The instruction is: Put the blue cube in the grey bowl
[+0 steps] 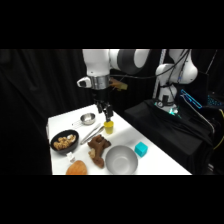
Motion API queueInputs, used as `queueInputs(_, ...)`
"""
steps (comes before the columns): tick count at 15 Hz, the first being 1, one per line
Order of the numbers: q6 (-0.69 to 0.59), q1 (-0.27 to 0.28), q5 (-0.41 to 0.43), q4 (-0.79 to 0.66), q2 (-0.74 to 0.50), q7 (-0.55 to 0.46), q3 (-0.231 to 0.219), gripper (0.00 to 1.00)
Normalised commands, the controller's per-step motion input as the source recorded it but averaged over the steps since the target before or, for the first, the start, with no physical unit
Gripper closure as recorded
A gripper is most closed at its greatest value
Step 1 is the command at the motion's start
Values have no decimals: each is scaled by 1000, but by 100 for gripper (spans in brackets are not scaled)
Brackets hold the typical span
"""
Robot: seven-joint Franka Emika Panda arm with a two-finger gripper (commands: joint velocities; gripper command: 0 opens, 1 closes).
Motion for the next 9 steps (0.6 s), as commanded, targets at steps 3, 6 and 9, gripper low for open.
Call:
queueInputs(3, 16, 2, 20, -50, -43, 35, 31, 0)
queueInputs(6, 78, 45, 54, -195, -179, 70, 66, 0)
queueInputs(9, 153, 87, 73, -317, -288, 103, 86, 0)
